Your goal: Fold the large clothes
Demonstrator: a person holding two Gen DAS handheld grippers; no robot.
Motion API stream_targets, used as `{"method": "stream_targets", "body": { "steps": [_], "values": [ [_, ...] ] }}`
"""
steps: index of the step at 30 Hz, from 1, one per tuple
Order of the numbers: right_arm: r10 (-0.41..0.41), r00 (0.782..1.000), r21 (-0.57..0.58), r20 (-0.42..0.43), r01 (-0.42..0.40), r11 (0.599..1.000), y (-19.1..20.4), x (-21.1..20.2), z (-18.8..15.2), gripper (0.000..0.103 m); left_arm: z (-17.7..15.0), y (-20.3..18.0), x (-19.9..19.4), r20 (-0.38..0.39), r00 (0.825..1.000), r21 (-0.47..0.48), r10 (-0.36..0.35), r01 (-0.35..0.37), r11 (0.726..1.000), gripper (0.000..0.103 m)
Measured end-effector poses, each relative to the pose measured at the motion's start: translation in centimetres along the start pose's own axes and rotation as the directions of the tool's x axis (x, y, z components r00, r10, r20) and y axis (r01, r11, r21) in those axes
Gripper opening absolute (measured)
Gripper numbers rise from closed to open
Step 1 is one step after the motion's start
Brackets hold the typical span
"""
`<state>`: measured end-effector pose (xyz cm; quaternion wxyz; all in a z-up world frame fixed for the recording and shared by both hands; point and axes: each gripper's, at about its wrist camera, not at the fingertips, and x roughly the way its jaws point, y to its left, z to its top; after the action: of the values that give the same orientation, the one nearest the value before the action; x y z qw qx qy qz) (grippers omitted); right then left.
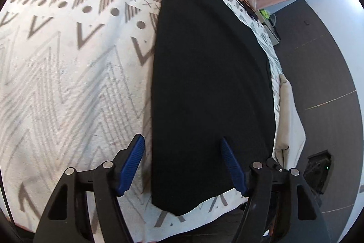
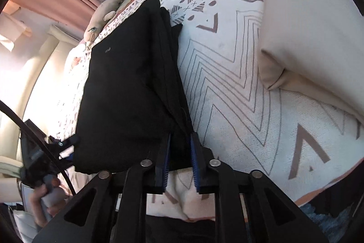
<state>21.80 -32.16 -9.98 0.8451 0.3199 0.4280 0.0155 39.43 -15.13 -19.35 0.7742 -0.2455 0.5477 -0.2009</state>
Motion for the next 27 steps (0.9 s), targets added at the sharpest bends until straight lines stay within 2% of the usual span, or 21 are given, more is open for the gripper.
{"method": "stream_targets", "body": {
  "steps": [2, 3, 4, 9, 16, 18, 27],
  "values": [
    [-0.006, 1.0, -0.007, 0.014, 0.006, 1.0, 0.4, -0.8, 0.7, 0.038, 0.2, -0.2, 0.1, 0.004, 1.0, 0.008, -0.001, 0.001, 1.0, 0.07],
    [-0.002, 1.0, -0.014, 0.027, 0.002, 1.0, 0.5, -1.1, 1.1, 0.062, 0.4, -0.3, 0.2, 0.005, 1.0, 0.009, 0.001, -0.001, 1.0, 0.07],
    [0.011, 0.999, -0.024, 0.044, -0.01, 1.0, 0.8, -1.5, 1.6, 0.08, 0.7, -0.4, 0.2, -0.002, 1.0, 0.005, -0.001, 0.001, 1.0, 0.07],
    [0.033, 0.998, -0.057, 0.061, -0.03, 0.998, 1.5, -1.2, 5.0, 0.081, 2.3, -0.5, 0.6, 0.006, 1.0, 0.008, 0.006, -0.006, 1.0, 0.07],
    [0.039, 0.999, -0.049, -0.016, -0.04, 0.998, 1.7, 3.0, 9.7, 0.081, 5.3, 0.2, 1.2, 0.017, 1.0, 0.005, 0.015, -0.015, 1.0, 0.07],
    [0.089, 0.995, -0.037, -0.054, -0.091, 0.995, 2.0, 4.5, 11.1, 0.081, 6.2, 0.4, 1.4, 0.019, 1.0, 0.004, 0.011, -0.011, 1.0, 0.07],
    [0.071, 0.988, 0.014, -0.139, -0.07, 0.997, 2.4, 10.3, 14.9, 0.081, 10.5, 0.8, 3.3, 0.024, 1.0, 0.005, -0.008, 0.008, 1.0, 0.07]
  ]
}}
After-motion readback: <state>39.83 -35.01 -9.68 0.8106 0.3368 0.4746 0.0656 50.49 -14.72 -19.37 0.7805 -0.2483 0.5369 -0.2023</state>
